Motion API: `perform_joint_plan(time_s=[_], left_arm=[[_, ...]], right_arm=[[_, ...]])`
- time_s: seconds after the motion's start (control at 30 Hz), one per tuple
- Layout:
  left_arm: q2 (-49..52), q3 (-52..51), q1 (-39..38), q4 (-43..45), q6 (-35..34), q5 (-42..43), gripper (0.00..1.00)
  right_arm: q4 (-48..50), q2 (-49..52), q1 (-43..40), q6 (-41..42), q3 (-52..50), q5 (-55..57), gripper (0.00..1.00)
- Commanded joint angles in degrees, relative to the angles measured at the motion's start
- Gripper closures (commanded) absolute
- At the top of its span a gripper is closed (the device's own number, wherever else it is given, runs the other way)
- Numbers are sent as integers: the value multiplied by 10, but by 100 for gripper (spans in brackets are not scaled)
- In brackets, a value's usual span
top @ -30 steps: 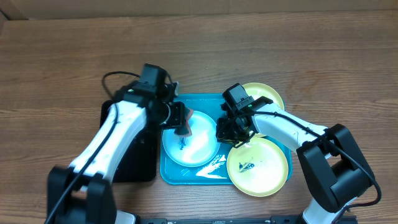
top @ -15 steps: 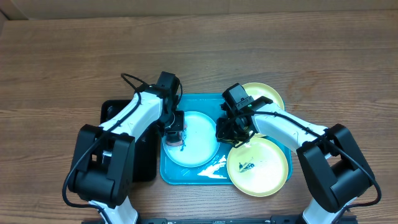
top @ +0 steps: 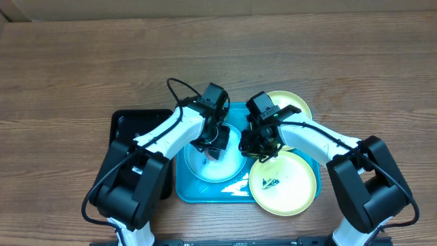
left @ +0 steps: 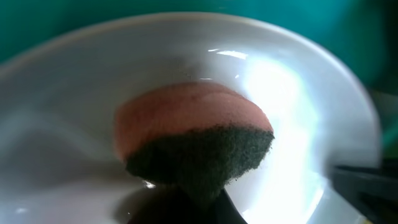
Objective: Clean dirty plates on tray and stack at the side
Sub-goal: 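Scrub the white plate's surface with the sponge in the left gripper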
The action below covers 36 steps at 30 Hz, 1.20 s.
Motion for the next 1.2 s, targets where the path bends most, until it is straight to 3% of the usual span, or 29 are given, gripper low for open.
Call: perform_joint_plan(time_s=[0.0, 0.37, 0.63, 0.7, 0.83, 1.03, 1.17], left_arm=[[34, -10, -4, 3, 13, 101, 96], [34, -10, 83, -113, -83, -147, 96], [34, -10, 105, -141, -103, -209, 96], [34, -10, 101, -139, -87, -188, 96], [34, -10, 78, -128, 9, -55, 96], [34, -10, 11, -108, 107, 72, 96], [34, -10, -13, -95, 144, 162, 96]], right_arm=[[6, 2, 4, -2, 7, 8, 96], [3, 2, 4, 15, 7, 14, 96], [-7, 2, 4, 28, 7, 33, 96], [-7, 2, 4, 28, 7, 33, 96], [-7, 2, 4, 28, 7, 33, 96], [-5, 2, 4, 28, 7, 36, 96], [-7, 2, 3, 26, 7, 36, 96]])
